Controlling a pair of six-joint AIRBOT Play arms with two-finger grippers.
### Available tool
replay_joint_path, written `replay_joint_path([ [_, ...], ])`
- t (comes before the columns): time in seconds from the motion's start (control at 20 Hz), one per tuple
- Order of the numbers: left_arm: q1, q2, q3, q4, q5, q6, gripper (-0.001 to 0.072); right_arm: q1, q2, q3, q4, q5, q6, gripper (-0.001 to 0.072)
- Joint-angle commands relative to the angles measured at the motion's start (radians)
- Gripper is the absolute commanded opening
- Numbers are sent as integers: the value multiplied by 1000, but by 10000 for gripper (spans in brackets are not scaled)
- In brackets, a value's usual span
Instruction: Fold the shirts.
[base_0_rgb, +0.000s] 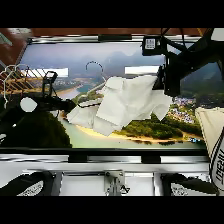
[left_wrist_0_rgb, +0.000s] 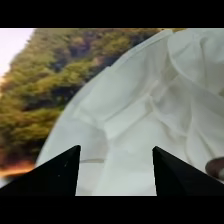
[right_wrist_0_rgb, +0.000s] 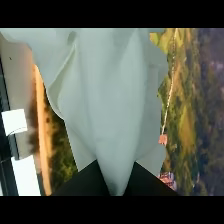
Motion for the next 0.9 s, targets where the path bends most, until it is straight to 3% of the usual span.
replay_joint_path([
  [0.0, 5, -141, 2, -281, 66, -82, 535, 2, 36, 1, 2, 0, 27, 87],
  [0.15, 44, -228, 2, -459, 87, -69, 535, 2, 37, 1, -1, -1, 31, 88],
  [0.45, 121, -259, 1, -839, -21, 201, 535, 2, 37, 1, -22, -2, 34, 88],
  [0.65, 150, -348, -2, -976, -185, 269, 535, 2, 37, 1, -31, -23, 34, 88],
  [0.85, 143, -432, -6, -1209, -229, 393, 531, 2, 51, 1, -13, -93, 30, 87],
])
